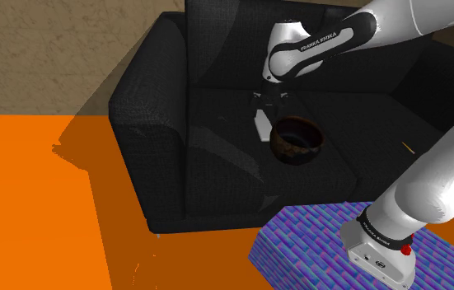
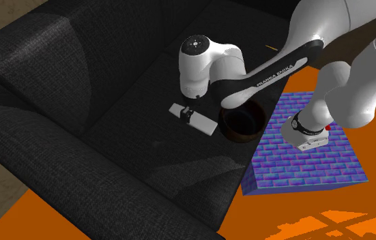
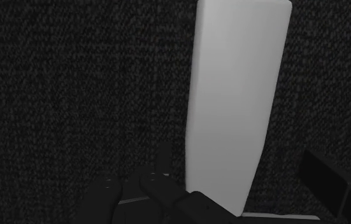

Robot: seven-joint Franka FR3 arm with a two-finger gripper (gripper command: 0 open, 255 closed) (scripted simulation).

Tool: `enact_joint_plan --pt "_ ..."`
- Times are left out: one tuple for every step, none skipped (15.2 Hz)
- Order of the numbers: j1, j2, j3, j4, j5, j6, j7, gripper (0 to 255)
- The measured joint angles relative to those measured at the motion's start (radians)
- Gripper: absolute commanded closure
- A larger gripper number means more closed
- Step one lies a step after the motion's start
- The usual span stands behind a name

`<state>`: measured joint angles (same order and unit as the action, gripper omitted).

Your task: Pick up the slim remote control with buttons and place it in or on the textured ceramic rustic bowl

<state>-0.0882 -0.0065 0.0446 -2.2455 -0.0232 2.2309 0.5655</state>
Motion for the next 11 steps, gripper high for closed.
enact_joint_plan --pt "0.000 0.015 0.000 0.002 -0.001 0.014 0.006 0" --pt "-0.001 0.026 -0.001 0.001 -0.001 0.027 0.008 0" --pt "-0.002 0.034 -0.002 -0.005 -0.002 0.041 0.008 0" --pt "-0.002 0.039 -0.002 -0.015 -0.003 0.057 0.009 0" --pt "-0.003 0.050 -0.003 -0.017 -0.004 0.070 0.008 0" --pt "-0.003 0.058 -0.003 -0.022 -0.004 0.083 0.010 0" --pt "-0.003 0.068 -0.003 -0.024 -0.005 0.095 0.010 0" --pt "-0.002 0.071 -0.003 -0.026 -0.006 0.100 0.011 0" --pt "-0.002 0.073 -0.003 -0.026 -0.006 0.102 0.012 0" --pt "-0.002 0.074 -0.002 -0.026 -0.006 0.103 0.012 0" --pt "-0.002 0.075 -0.002 -0.026 -0.006 0.103 0.012 0"
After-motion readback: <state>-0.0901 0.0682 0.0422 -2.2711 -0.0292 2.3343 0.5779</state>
